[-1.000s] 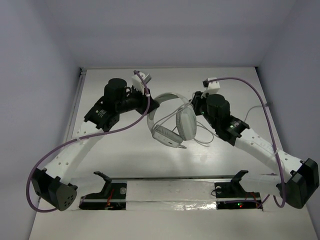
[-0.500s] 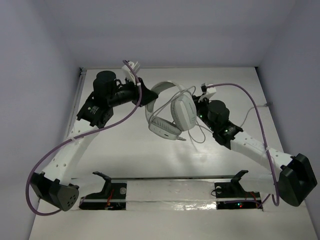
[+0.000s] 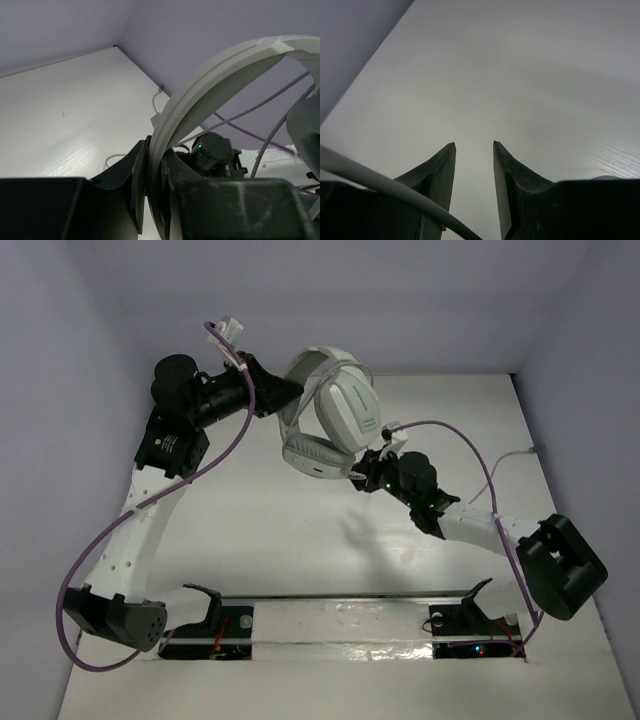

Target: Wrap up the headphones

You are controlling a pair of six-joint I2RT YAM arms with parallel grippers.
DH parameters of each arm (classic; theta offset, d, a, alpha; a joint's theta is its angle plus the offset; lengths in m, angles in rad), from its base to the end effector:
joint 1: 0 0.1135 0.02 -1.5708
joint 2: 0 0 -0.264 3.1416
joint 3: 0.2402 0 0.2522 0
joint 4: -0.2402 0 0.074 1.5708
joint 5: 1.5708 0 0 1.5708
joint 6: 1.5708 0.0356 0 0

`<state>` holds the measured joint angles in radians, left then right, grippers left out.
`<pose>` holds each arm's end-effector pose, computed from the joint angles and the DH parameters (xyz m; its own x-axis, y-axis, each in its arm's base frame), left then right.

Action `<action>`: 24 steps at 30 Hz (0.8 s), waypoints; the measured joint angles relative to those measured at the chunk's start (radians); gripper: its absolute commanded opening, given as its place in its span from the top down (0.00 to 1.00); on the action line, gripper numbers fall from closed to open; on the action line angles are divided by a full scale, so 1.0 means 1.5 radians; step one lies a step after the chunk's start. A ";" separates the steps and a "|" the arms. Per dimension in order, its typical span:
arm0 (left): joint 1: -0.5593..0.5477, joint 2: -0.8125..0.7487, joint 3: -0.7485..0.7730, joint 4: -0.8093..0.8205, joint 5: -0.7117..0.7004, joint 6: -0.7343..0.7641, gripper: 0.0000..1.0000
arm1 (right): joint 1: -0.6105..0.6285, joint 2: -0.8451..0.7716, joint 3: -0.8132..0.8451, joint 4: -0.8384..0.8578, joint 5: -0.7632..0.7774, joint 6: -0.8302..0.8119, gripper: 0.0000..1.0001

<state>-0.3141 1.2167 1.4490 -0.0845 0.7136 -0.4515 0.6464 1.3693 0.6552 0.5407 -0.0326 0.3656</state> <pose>0.2333 -0.1003 0.4908 -0.2445 -0.2674 -0.9320 0.8253 0.4471 -0.3448 0.2384 0.1813 0.2382 -0.3530 0.1813 -0.9179 -0.5369 0.7642 0.3574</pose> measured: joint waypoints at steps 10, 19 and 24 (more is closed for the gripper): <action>0.043 0.027 0.001 0.092 0.009 -0.126 1.00 | 0.000 0.090 -0.005 0.073 -0.054 0.032 0.56; 0.061 0.041 0.027 0.146 0.005 -0.198 1.00 | 0.000 0.179 -0.006 0.116 -0.084 0.052 0.57; 0.061 0.032 -0.015 0.219 -0.044 -0.259 1.00 | 0.009 0.218 0.012 0.115 -0.109 0.068 0.82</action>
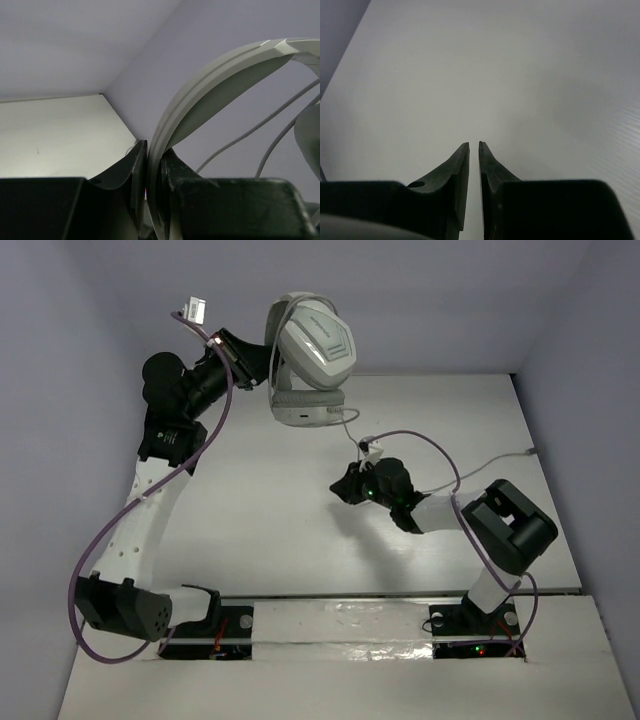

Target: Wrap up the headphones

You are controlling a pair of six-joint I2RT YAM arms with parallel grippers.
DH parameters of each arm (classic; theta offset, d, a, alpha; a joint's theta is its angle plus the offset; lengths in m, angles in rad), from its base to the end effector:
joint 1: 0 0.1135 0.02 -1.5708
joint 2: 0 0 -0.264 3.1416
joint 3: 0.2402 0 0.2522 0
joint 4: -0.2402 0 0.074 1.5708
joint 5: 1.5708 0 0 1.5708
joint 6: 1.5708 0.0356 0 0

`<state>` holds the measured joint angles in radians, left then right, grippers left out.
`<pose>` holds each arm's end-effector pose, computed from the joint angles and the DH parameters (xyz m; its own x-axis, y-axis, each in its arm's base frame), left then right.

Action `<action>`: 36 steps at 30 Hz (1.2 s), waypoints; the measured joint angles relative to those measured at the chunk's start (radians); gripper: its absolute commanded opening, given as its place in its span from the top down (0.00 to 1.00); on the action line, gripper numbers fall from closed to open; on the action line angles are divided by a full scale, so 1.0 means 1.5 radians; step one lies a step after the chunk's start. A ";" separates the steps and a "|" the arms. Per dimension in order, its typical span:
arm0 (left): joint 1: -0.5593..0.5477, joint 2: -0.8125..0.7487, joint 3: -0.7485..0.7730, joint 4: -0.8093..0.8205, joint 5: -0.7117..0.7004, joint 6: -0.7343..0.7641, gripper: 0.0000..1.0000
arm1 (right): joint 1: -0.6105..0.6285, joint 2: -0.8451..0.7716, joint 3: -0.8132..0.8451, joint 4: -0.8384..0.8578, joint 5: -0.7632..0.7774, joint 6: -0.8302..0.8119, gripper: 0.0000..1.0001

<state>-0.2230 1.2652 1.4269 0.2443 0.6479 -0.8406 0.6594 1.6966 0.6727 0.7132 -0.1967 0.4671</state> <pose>0.2554 -0.0799 0.5044 -0.2773 -0.5462 -0.7904 0.7653 0.3718 -0.5255 0.2609 0.2110 0.1641 -0.5525 0.1305 -0.8232 -0.5590 0.6746 0.4821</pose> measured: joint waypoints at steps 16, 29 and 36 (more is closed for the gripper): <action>0.000 0.009 -0.101 0.007 -0.410 0.071 1.00 | 0.297 -0.118 0.047 -0.250 0.059 0.016 1.00; -0.157 0.155 -0.123 -0.109 -0.775 0.339 1.00 | 0.359 -0.291 0.399 -0.761 0.291 -0.081 1.00; -0.225 0.207 -0.123 -0.153 -0.812 0.392 1.00 | 0.359 -0.291 0.565 -0.875 0.419 -0.172 1.00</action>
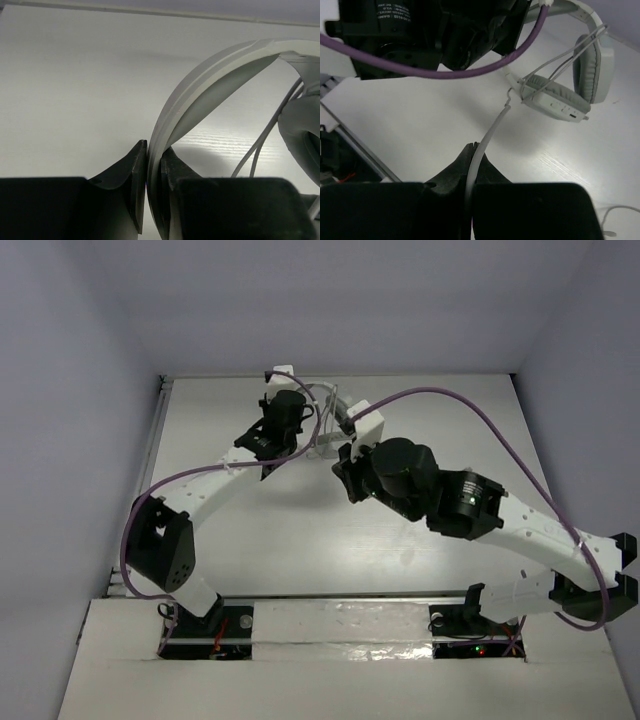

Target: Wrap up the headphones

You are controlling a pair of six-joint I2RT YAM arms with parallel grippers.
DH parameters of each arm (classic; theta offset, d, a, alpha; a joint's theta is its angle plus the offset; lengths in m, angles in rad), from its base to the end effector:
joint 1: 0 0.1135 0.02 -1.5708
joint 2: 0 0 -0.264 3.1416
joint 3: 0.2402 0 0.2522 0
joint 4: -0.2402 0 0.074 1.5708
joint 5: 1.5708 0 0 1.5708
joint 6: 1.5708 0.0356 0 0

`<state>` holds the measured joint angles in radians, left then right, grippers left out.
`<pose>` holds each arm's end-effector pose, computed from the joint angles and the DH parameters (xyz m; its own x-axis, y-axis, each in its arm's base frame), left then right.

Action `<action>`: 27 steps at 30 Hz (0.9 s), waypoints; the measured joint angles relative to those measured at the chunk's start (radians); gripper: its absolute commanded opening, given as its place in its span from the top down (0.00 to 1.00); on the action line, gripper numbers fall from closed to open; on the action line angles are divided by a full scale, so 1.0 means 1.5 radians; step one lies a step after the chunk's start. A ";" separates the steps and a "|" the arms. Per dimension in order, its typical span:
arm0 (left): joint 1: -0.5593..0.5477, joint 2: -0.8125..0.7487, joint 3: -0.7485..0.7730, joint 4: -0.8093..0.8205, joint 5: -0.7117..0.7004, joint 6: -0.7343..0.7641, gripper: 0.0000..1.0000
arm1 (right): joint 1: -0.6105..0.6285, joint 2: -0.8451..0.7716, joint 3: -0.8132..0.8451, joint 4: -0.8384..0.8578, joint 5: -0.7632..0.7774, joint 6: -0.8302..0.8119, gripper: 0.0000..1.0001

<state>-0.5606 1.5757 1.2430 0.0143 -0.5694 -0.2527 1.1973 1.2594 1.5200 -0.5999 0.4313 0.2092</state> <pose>0.3246 -0.1811 0.3217 -0.2602 -0.0852 -0.9618 -0.0526 0.9959 -0.0740 0.1090 0.2372 0.4505 -0.2646 -0.1581 -0.9513 -0.6614 0.7476 0.0597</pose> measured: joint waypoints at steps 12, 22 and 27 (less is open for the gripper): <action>-0.067 -0.063 -0.104 -0.024 0.040 0.007 1.00 | -0.131 0.058 0.023 0.013 0.128 -0.143 1.00; -0.098 -0.161 -0.118 -0.079 0.129 0.008 1.00 | -0.228 0.059 -0.060 0.169 0.163 -0.215 1.00; -0.099 -0.216 -0.118 -0.117 0.154 0.013 1.00 | -0.272 0.060 -0.099 0.214 0.161 -0.215 0.98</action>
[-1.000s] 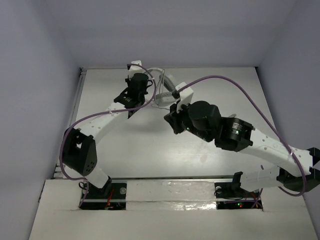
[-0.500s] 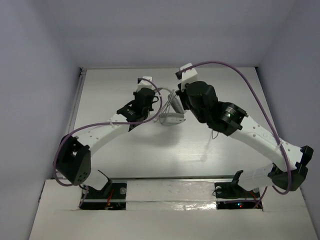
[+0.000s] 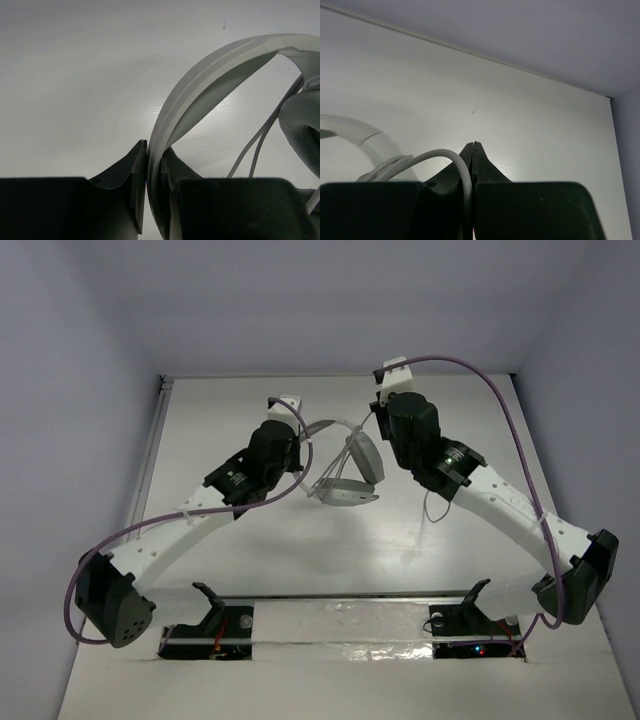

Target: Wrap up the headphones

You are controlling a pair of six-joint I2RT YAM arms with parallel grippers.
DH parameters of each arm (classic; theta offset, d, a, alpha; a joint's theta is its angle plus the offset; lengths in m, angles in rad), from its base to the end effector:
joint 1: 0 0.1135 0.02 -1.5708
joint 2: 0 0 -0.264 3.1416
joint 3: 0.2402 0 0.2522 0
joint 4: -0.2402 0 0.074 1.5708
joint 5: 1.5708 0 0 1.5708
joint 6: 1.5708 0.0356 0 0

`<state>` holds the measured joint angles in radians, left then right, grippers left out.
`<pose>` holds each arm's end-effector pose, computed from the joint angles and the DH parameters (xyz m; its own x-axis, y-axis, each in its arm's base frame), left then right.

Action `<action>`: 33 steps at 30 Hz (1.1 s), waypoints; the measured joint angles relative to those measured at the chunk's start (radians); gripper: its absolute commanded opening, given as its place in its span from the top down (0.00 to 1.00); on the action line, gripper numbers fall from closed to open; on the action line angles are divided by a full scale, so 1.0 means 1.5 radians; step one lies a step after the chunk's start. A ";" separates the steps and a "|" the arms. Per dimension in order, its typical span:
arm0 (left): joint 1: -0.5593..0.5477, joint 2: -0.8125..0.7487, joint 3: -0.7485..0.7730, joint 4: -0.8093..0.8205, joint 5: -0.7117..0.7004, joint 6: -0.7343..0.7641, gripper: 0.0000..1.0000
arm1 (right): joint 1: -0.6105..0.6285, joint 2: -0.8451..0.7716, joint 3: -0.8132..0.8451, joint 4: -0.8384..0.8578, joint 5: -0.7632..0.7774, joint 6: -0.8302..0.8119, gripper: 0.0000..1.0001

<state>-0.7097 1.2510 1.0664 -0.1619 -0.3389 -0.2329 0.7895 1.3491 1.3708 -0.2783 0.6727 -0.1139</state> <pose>0.2277 -0.1800 0.3416 -0.3377 0.0032 -0.9412 0.3077 0.9454 -0.1072 0.2299 0.2003 0.4105 -0.1627 -0.2903 -0.9430 -0.1504 0.9519 -0.2670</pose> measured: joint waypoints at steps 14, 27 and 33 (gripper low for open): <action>0.014 -0.082 0.050 -0.052 0.117 0.003 1.00 | -0.106 0.001 -0.094 0.121 -0.159 0.119 0.79; 0.100 -0.081 0.178 -0.085 0.269 -0.016 1.00 | -0.122 -0.010 -0.337 0.363 -0.367 0.274 0.96; 0.133 -0.075 0.215 -0.090 0.301 -0.028 1.00 | -0.122 -0.021 -0.400 0.466 -0.456 0.316 0.89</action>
<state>-0.5098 1.1393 1.3884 -0.2970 0.1127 -0.2745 0.6071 1.3182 0.7712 0.4206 -0.0120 0.3607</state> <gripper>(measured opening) 0.098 0.077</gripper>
